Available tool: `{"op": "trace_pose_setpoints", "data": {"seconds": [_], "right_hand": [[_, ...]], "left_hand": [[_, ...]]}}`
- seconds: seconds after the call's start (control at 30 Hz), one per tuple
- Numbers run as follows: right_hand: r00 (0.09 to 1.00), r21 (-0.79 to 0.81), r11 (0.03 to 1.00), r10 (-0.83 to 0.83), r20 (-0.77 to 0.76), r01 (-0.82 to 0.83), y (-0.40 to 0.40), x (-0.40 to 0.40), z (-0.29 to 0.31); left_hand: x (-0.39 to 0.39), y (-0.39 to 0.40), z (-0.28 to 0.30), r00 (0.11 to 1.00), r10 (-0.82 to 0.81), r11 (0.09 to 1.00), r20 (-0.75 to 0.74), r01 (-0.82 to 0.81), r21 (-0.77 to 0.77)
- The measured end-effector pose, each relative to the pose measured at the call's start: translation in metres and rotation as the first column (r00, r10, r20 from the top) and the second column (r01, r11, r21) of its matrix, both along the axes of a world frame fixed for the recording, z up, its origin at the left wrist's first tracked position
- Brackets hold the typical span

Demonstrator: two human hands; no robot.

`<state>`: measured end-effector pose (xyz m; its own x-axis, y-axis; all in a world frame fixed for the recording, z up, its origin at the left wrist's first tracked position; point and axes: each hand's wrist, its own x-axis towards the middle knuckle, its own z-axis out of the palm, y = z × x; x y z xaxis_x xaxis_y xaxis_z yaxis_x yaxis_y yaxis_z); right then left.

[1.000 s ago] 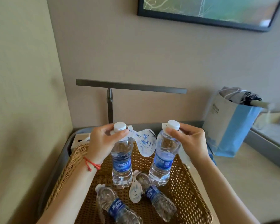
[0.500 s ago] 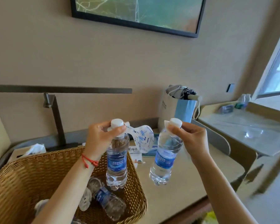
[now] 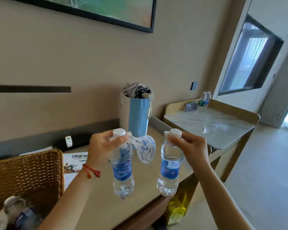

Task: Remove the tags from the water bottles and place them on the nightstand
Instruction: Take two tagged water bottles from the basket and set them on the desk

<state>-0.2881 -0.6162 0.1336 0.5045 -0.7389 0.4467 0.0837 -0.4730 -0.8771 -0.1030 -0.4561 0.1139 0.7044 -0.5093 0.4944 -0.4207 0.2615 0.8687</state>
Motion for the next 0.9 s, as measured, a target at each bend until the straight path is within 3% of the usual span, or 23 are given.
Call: {"op": "trace_pose_setpoints", "data": {"seconds": [0.4, 0.7, 0.9], "right_hand": [[0.99, 0.038, 0.989, -0.139, -0.04, 0.14, -0.097, 0.009, -0.046], [0.977, 0.143, 0.97, -0.181, -0.115, 0.197, -0.164, 0.047, -0.087], [0.99, 0.173, 0.981, -0.071, -0.123, 0.091, -0.219, 0.072, -0.11]], "left_hand": [[0.018, -0.121, -0.036, 0.991, -0.129, 0.986, 0.024, 0.126, 0.108], [0.053, -0.196, -0.074, 0.989, -0.134, 0.979, -0.055, 0.141, 0.145], [0.064, -0.24, -0.097, 0.995, -0.08, 0.979, -0.053, 0.088, 0.182]]}}
